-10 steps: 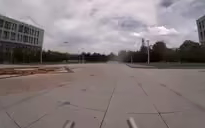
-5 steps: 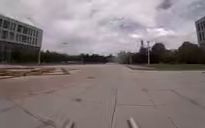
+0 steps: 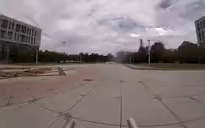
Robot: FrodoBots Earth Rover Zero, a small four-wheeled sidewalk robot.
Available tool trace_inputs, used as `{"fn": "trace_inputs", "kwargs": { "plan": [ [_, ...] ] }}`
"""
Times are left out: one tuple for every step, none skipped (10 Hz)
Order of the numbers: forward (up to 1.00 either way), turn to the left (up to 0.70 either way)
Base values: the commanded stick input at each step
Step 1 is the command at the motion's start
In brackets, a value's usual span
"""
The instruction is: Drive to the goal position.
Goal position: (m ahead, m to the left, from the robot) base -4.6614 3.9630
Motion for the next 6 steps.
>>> {"fn": "trace_inputs", "kwargs": {
  "plan": [
    [0.00,1.00],
    [0.00,1.00],
    [0.00,1.00],
    [0.00,1.00],
    [0.00,1.00],
    [0.00,1.00]
  ]
}}
